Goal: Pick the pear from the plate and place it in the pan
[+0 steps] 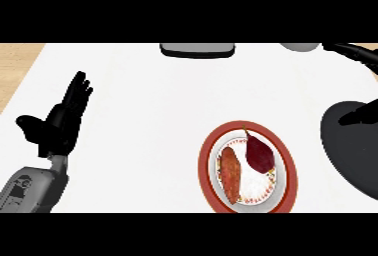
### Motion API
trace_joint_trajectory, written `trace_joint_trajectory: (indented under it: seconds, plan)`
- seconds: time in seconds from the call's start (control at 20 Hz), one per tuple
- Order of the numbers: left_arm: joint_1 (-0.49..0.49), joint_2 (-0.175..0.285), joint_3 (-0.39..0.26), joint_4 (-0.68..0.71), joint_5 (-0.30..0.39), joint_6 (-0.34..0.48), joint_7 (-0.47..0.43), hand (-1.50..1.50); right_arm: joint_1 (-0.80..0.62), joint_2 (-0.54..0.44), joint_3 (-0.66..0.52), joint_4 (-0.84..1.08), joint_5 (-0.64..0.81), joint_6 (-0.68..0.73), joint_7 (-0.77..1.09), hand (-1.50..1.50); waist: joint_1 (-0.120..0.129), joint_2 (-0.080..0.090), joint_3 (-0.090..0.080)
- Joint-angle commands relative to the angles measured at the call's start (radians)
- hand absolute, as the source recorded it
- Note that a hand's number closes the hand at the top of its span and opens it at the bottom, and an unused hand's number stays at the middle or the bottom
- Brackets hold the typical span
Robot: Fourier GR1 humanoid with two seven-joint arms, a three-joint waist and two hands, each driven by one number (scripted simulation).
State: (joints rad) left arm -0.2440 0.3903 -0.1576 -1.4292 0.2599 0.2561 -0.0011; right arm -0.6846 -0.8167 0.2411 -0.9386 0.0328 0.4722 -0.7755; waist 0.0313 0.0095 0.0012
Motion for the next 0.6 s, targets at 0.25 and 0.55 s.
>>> trace_joint_trajectory:
  seconds: [0.25,0.55]
  plan:
    - [0.02,0.015,0.044,0.01,0.013,-0.027,0.002,0.0,-0.022,0.042,0.099,-0.093,-0.04,0.209,-0.066,-1.5,-0.02,-0.009,-0.001]
    - [0.055,-0.012,0.035,-0.015,-0.015,-0.024,-0.009,0.0,0.037,0.062,0.16,-0.175,0.013,0.126,0.007,-1.5,-0.024,-0.01,-0.001]
